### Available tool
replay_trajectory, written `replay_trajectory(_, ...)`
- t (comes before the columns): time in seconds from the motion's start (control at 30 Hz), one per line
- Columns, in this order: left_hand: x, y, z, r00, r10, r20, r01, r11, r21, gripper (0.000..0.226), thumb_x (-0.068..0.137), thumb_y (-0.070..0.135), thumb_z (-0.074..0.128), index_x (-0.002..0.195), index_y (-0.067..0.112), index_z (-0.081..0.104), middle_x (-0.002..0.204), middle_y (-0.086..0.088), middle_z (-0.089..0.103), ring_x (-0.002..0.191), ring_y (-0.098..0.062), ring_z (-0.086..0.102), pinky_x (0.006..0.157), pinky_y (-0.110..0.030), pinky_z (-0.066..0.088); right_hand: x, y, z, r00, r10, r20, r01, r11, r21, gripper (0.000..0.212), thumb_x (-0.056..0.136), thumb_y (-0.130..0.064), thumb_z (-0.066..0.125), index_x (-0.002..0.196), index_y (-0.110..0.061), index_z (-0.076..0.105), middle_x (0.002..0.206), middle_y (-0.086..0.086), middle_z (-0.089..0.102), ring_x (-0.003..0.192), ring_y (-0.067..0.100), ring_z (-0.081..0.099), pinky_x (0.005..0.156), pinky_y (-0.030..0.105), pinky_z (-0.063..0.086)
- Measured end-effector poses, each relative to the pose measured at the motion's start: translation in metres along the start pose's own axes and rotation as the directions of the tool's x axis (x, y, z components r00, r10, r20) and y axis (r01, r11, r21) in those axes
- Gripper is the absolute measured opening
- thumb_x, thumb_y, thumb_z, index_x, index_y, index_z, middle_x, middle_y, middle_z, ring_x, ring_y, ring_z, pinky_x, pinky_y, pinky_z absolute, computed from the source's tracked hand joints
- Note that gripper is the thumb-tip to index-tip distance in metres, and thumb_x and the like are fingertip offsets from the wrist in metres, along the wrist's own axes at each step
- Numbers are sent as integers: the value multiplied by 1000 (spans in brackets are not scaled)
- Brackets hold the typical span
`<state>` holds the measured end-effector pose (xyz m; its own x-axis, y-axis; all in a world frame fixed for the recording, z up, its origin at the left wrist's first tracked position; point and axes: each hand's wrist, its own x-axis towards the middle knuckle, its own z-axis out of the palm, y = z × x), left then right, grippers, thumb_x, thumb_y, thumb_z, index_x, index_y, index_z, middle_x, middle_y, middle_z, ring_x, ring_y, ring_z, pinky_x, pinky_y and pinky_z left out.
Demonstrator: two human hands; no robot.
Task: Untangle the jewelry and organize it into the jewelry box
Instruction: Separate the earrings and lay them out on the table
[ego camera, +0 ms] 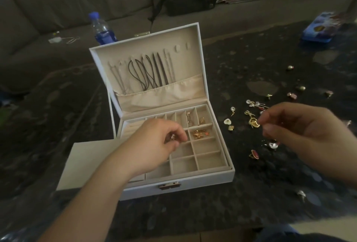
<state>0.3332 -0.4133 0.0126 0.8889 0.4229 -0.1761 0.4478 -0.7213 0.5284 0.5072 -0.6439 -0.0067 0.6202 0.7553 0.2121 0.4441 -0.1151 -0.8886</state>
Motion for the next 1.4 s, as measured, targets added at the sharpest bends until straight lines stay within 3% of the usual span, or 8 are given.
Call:
replay_trajectory(0.33, -9, 14, 17, 985, 172, 4, -171, 971, 165, 30, 95, 15, 63, 111, 40, 68, 113, 22, 65, 102, 6, 58, 81, 0, 38, 1, -8, 2, 1000, -15, 10, 16, 976, -217, 17, 85, -16, 70, 87, -33, 70, 83, -16, 69, 69, 3, 64, 60, 7, 45)
replay_trajectory(0.5, -11, 10, 18, 975, 224, -13, -216, 953, 212, 29, 96, 22, 58, 117, 42, 63, 111, 20, 66, 96, 4, 58, 87, -19, 49, 0, 0, -8, 998, -9, -58, -2, 982, -188, 15, 86, -15, 69, 87, -29, 70, 80, -9, 69, 69, 12, 64, 62, 18, 50)
replay_trajectory(0.67, -16, 12, 24, 964, 267, -16, -253, 930, 267, 40, 98, 19, 54, 132, 40, 56, 119, 17, 64, 97, 4, 55, 82, -14, 43, -5, 10, -21, 995, -18, -97, -2, 980, -198, 16, 88, -12, 69, 88, -28, 70, 78, -6, 69, 65, 14, 63, 61, 21, 50)
replay_trajectory(0.77, -14, 9, 16, 974, 223, -26, -216, 962, 168, 42, 96, 17, 54, 115, 54, 56, 109, 24, 67, 95, 7, 62, 87, -23, 52, -8, 14, -31, 990, -28, -137, 1, 980, -198, 21, 88, -11, 69, 86, -32, 70, 78, -9, 69, 69, 8, 64, 64, 10, 45)
replay_trajectory(0.97, -6, -1, -14, 963, 120, -241, -151, 982, -112, 30, 93, 11, 62, 96, 40, 68, 85, 16, 73, 78, -4, 70, 84, -42, 58, -8, 24, -45, 967, -4, -255, -33, 989, -141, 22, 88, -11, 68, 83, -33, 69, 79, -5, 71, 74, 18, 68, 72, 26, 54)
replay_trajectory(1.07, 0, 10, -11, 945, 147, -292, -199, 968, -154, 27, 90, 13, 67, 92, 40, 71, 87, 16, 72, 79, -3, 69, 81, -36, 57, -6, 32, -54, 940, 29, -340, -77, 989, -129, 25, 89, -9, 67, 83, -33, 68, 77, -9, 71, 68, 14, 64, 62, 18, 49)
replay_trajectory(1.2, 6, 24, 4, 960, 267, -82, -261, 962, 80, 22, 85, 28, 72, 89, 49, 68, 95, 31, 64, 88, 5, 60, 73, -21, 48, -5, 44, -65, 883, 84, -462, -136, 988, -79, 23, 89, -12, 67, 81, -33, 68, 74, -9, 71, 63, 13, 61, 60, 24, 49)
replay_trajectory(1.4, 2, 0, 21, 953, 289, -89, -266, 941, 210, 22, 75, 39, 75, 84, 57, 66, 87, 32, 66, 89, 13, 57, 72, -18, 47, -3, 51, -90, 665, 253, -702, -142, 967, 213, 10, 93, -20, 63, 93, -30, 64, 68, -9, 70, 57, 3, 58, 58, 23, 47)
